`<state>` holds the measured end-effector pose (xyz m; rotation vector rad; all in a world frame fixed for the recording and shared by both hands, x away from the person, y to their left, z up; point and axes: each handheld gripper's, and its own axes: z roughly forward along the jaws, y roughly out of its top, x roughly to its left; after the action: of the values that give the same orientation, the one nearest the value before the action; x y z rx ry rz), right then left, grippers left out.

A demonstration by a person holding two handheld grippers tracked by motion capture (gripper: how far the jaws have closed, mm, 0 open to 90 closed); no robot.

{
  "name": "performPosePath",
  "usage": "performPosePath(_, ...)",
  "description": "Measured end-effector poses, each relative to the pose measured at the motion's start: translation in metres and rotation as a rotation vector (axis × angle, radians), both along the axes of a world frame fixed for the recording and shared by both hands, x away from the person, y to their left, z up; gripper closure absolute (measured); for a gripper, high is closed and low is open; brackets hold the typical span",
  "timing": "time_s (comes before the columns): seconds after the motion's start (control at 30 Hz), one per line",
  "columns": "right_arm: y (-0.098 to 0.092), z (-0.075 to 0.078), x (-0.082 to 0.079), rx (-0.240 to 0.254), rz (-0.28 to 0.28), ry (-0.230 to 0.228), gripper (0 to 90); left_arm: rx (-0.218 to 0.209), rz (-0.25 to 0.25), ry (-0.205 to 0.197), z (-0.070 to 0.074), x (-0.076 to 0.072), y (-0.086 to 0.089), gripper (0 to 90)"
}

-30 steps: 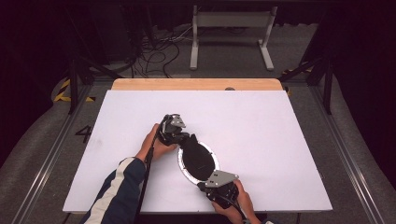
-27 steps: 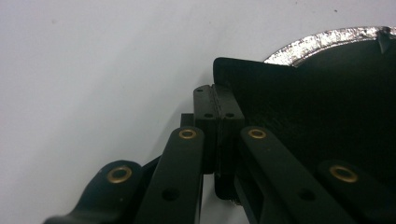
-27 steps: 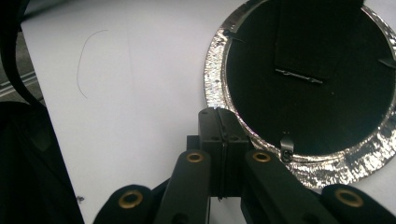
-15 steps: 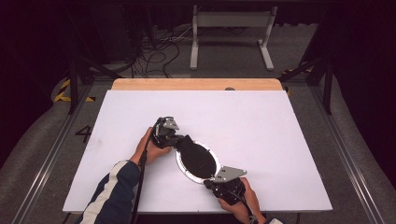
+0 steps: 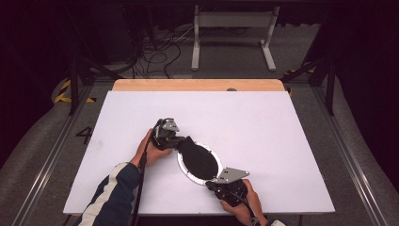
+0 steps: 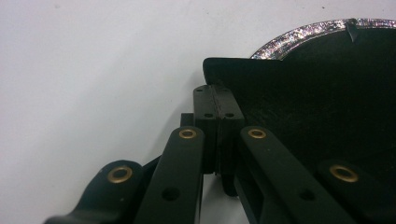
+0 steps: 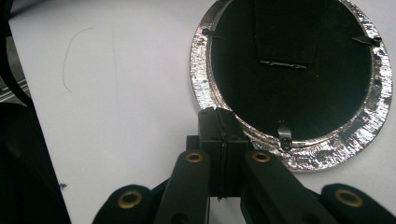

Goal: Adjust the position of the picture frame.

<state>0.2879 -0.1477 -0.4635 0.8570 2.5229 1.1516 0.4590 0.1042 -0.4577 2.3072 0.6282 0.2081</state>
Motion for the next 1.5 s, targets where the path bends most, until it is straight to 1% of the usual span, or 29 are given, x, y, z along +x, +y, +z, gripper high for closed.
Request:
performPosePath(0.1,0.0,0.0,0.0,-0.001,0.0,0.002,90.0,0.009,-0.006,-0.014,0.0,-0.001,0.001,90.0)
performPosePath(0.2,-0.001,0.0,0.001,-0.001,0.0,0.002,90.0,0.006,-0.005,-0.01,0.0,-0.003,0.005,90.0)
performPosePath(0.23,-0.002,0.001,0.001,-0.009,-0.001,-0.004,90.0,-0.003,0.006,-0.001,0.0,-0.004,0.006,90.0)
performPosePath(0.27,-0.002,0.001,0.002,-0.013,-0.003,-0.005,90.0,-0.005,0.005,0.002,0.0,-0.004,0.007,90.0)
performPosePath(0.3,-0.004,0.001,0.003,-0.01,-0.004,-0.001,90.0,-0.015,0.015,0.012,-0.001,-0.005,0.008,90.0)
performPosePath(0.4,-0.008,0.002,0.004,-0.017,-0.012,-0.003,90.0,-0.02,0.01,0.018,-0.001,-0.007,0.011,90.0)
performPosePath(0.47,-0.011,0.003,0.006,-0.019,-0.022,-0.005,90.0,-0.024,0.02,0.021,-0.001,-0.009,0.012,90.0)
performPosePath(0.53,-0.017,0.004,0.008,-0.014,-0.035,-0.004,90.0,-0.023,0.013,0.013,-0.001,-0.01,0.013,90.0)
performPosePath(0.6,-0.02,0.004,0.009,-0.009,-0.041,-0.002,90.0,-0.027,0.018,0.016,-0.001,-0.011,0.013,90.0)
performPosePath(0.67,-0.026,0.005,0.012,0.001,-0.064,-0.003,90.0,-0.025,0.017,0.009,-0.001,-0.011,0.013,90.0)
performPosePath(0.77,-0.029,0.006,0.013,0.003,-0.08,-0.009,90.0,-0.03,0.018,0.007,-0.001,-0.013,0.013,90.0)
performPosePath(0.8,-0.028,0.006,0.012,0.0,-0.085,-0.013,90.0,-0.031,0.018,0.003,-0.002,-0.013,0.013,90.0)
performPosePath(0.83,-0.027,0.006,0.011,-0.002,-0.08,-0.014,90.0,-0.03,0.018,-0.003,-0.002,-0.014,0.013,90.0)
performPosePath(0.87,-0.024,0.004,0.009,-0.001,-0.061,-0.013,90.0,-0.023,0.011,-0.011,-0.002,-0.014,0.014,90.0)
performPosePath(0.9,-0.02,0.002,0.007,-0.005,-0.046,-0.01,90.0,-0.02,0.012,-0.011,-0.001,-0.014,0.013,90.0)
performPosePath(0.97,-0.014,0.0,0.004,-0.016,-0.027,-0.022,90.0,-0.004,0.003,-0.018,-0.001,-0.015,0.014,90.0)
performPosePath(1.0,-0.01,0.001,0.004,-0.017,-0.017,-0.021,90.0,0.013,-0.006,-0.026,0.0,-0.015,0.014,89.5)
performPosePath(1.03,-0.008,0.0,0.004,-0.012,-0.015,-0.02,90.0,0.023,-0.005,-0.027,0.001,-0.016,0.014,88.6)
performPosePath(1.1,-0.005,0.0,0.004,-0.014,-0.013,-0.024,90.0,0.043,-0.026,-0.035,0.003,-0.017,0.017,86.9)
performPosePath(1.17,-0.004,0.0,0.005,-0.012,-0.01,-0.021,90.0,0.04,-0.028,-0.025,0.003,-0.018,0.021,87.3)
performPosePath(1.2,-0.004,0.0,0.005,-0.01,-0.012,-0.019,90.0,0.05,-0.027,-0.016,0.003,-0.019,0.022,88.4)
performPosePath(1.27,-0.004,0.0,0.006,-0.012,-0.01,-0.019,90.0,0.044,-0.028,-0.012,0.002,-0.021,0.026,89.1)
performPosePath(1.4,-0.003,0.0,0.005,-0.02,-0.014,-0.025,90.0,0.055,-0.03,-0.006,0.003,-0.026,0.034,89.6)
performPosePath(1.47,-0.004,0.001,0.006,-0.02,-0.018,-0.025,90.0,0.042,-0.025,0.012,0.002,-0.028,0.038,89.7)
performPosePath(1.5,-0.005,0.001,0.006,-0.025,-0.022,-0.028,90.0,0.042,-0.032,0.016,0.002,-0.029,0.039,89.6)
